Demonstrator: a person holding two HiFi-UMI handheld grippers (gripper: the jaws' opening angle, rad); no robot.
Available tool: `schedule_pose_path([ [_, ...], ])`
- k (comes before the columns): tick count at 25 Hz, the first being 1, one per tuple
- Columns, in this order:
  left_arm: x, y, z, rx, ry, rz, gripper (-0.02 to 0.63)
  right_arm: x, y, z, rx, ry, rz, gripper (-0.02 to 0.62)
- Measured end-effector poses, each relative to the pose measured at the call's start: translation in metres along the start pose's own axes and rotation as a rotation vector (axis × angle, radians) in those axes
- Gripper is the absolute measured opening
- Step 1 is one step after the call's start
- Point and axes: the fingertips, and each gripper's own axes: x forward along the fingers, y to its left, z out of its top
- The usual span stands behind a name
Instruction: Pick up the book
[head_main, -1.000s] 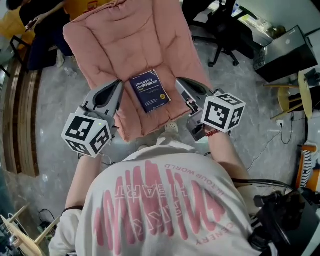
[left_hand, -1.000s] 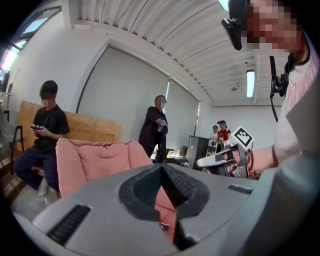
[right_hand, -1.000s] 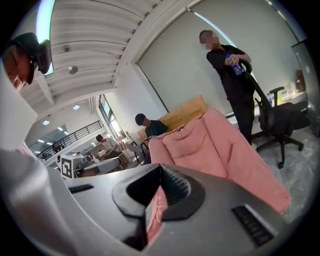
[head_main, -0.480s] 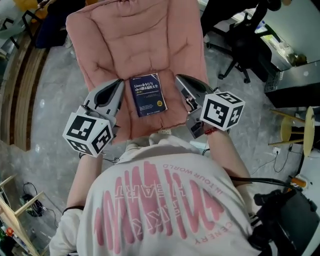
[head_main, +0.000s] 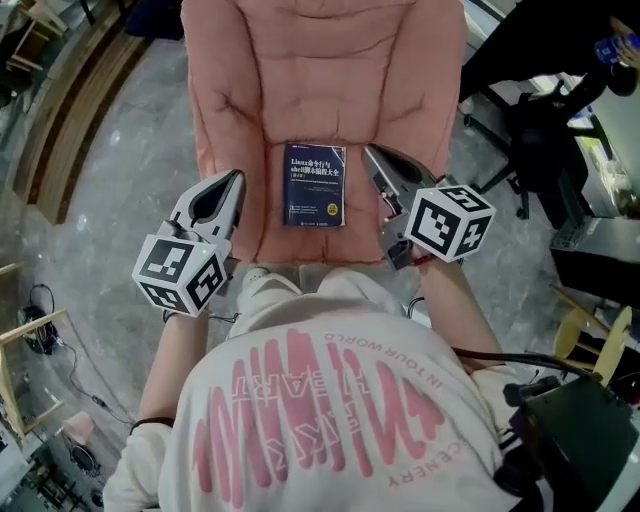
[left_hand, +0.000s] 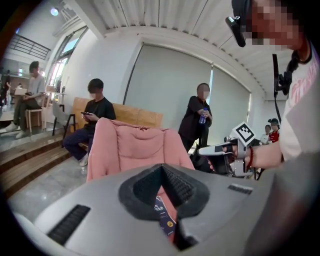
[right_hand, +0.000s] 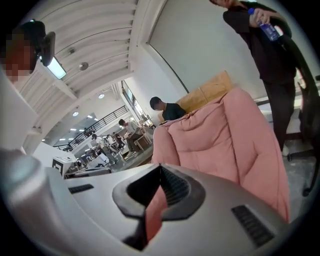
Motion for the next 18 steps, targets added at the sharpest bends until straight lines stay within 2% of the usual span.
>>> schedule_pose_path([
  [5, -0.016, 0.008, -0.019, -0.023, -0.058, 0.117, 0.008, 0.017, -0.018, -0.024, -0.003, 0.063, 0.006, 0.011],
  [7, -0.015, 0.008, -0.029, -0.036, -0.055, 0.132, 0.008, 0.021, -0.025, -0.035, 0.014, 0.08, -0.001, 0.011],
  [12, 0.008, -0.005, -0.069, -0.035, 0.052, 0.065, 0.008, 0.028, -0.045, -0.075, 0.047, 0.14, -0.042, 0.011],
  [15, 0.025, -0.016, -0.099, -0.021, 0.094, -0.012, 0.008, 0.031, -0.053, -0.097, 0.061, 0.159, -0.055, 0.011],
  [18, 0.043, -0.027, -0.132, -0.045, 0.118, -0.089, 0.008, 0.028, -0.063, -0.132, 0.076, 0.21, -0.082, 0.011],
])
